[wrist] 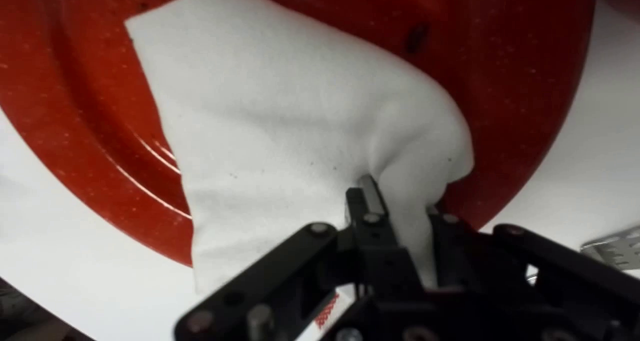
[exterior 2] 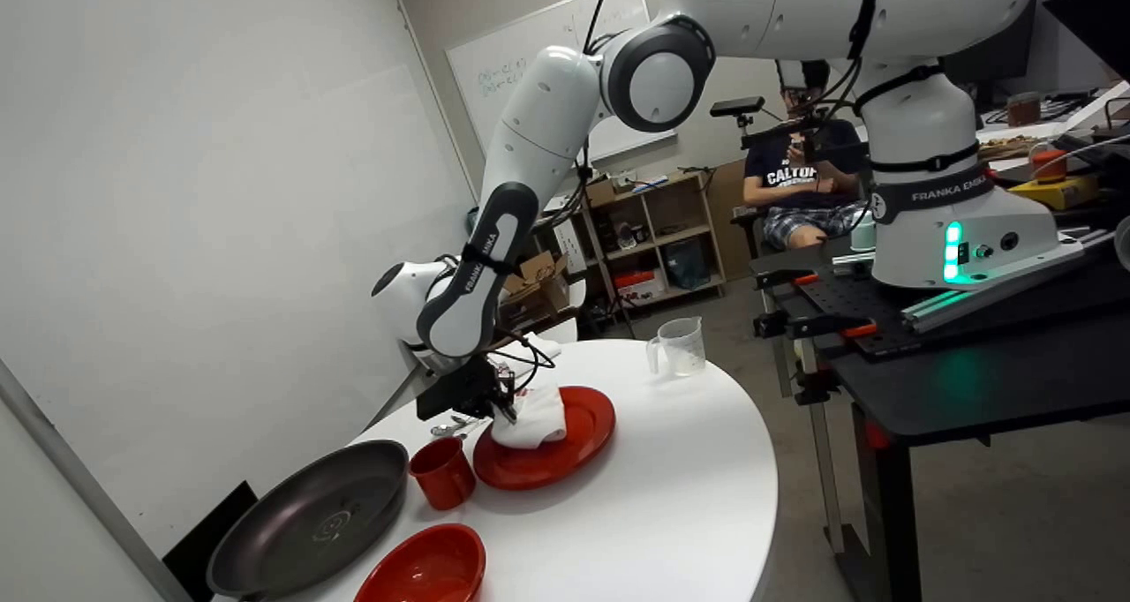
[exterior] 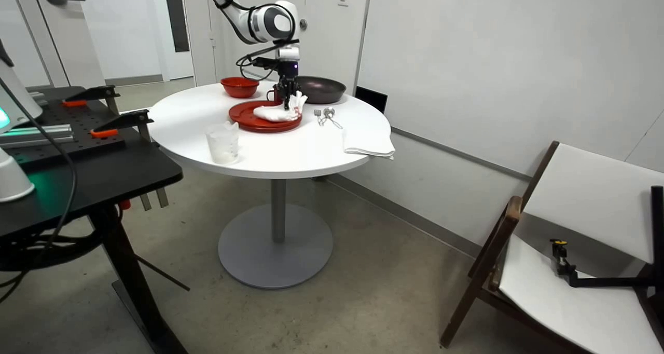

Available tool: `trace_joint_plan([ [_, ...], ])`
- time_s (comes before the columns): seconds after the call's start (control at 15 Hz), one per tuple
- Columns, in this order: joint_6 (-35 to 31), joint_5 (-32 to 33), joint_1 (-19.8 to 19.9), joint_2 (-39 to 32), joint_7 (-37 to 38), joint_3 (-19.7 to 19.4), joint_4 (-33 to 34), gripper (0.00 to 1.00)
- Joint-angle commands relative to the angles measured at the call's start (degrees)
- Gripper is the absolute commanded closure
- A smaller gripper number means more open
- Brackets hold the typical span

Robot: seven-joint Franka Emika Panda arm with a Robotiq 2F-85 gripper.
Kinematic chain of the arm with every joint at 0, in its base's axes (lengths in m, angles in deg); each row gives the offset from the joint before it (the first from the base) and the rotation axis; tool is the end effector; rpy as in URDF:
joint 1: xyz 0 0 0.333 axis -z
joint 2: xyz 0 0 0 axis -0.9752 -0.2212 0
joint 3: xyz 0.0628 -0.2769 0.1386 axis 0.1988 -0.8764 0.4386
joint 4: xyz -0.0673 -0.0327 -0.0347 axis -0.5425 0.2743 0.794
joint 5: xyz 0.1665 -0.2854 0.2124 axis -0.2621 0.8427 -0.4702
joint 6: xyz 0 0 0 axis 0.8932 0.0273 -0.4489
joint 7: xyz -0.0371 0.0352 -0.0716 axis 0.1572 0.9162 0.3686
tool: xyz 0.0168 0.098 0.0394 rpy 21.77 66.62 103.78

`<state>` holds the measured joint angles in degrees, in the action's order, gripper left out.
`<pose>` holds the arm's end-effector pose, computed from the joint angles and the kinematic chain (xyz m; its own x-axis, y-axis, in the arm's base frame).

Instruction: Pick up the cloth and wipe the plate

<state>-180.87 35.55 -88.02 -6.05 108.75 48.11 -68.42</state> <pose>0.7345 0.0092 0.0515 0.1416 -0.9581 0.2488 -0.9822 -0.1047 0.1557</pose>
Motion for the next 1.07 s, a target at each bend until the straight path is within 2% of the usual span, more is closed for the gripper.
trace_joint_plan([
  [0.0,1.79,0.43,-1.25,3.80,1.55,-1.25,-6.09,0.95],
  [0.4,0.54,0.87,-0.40,7.27,1.13,1.15,-10.45,0.95],
  [0.67,-1.44,0.89,-0.88,7.70,0.74,2.59,-10.19,0.95],
  [1.0,-5.80,2.39,-2.69,6.87,1.67,1.91,-9.81,0.95],
])
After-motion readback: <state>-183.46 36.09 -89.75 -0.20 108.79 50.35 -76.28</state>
